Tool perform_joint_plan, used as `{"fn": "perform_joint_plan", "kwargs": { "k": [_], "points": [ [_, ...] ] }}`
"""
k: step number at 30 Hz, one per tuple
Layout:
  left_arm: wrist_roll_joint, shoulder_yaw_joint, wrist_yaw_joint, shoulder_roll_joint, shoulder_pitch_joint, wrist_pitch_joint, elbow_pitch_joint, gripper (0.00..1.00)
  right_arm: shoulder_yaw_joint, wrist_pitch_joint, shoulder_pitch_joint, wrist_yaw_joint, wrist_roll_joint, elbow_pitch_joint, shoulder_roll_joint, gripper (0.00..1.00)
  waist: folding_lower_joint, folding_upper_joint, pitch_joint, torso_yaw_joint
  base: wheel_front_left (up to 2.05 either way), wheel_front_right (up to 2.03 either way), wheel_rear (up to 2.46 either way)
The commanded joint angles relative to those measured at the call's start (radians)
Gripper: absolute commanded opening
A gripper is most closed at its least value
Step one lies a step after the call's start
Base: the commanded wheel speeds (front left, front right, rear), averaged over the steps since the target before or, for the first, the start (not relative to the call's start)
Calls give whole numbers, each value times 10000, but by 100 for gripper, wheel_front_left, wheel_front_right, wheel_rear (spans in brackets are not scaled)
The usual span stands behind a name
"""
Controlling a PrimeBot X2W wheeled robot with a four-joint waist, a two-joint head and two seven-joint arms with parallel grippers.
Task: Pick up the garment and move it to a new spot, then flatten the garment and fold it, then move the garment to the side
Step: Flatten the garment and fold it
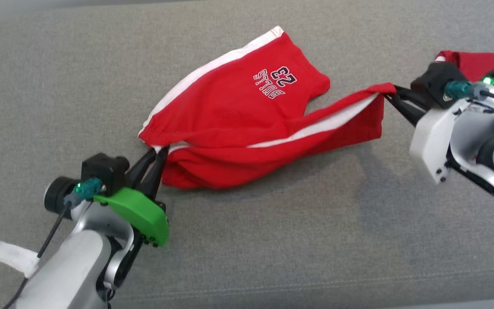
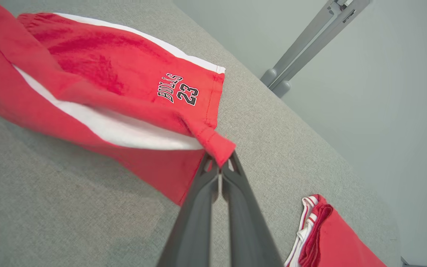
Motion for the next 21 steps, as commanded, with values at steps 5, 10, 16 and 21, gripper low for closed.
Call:
{"fn": "perform_joint_plan", "kwargs": {
  "k": [5, 10, 16, 21],
  "points": [
    [195, 91, -153, -318, -1147, -61, 509, 0, 996, -384, -1904, -17, 88, 1134, 147, 0, 1, -1, 1216, 559, 0, 0, 0],
    [297, 211, -264, -565, -2047, -240, 999, 0, 2019, -856, -3653, -16, 238, 2365, 304, 0, 1, -1, 1796, 863, 0, 0, 0],
    [349, 336, -351, -781, -2802, -437, 1427, 0, 3062, -1325, -5433, -17, 490, 3495, 418, 0, 1, -1, 2278, 1165, 0, 0, 0],
    [382, 314, -440, -979, -3316, -509, 1801, 0, 3812, -1705, -6489, -17, 649, 4349, 615, 0, 1, -1, 2563, 1319, 0, 0, 0]
  ]
}}
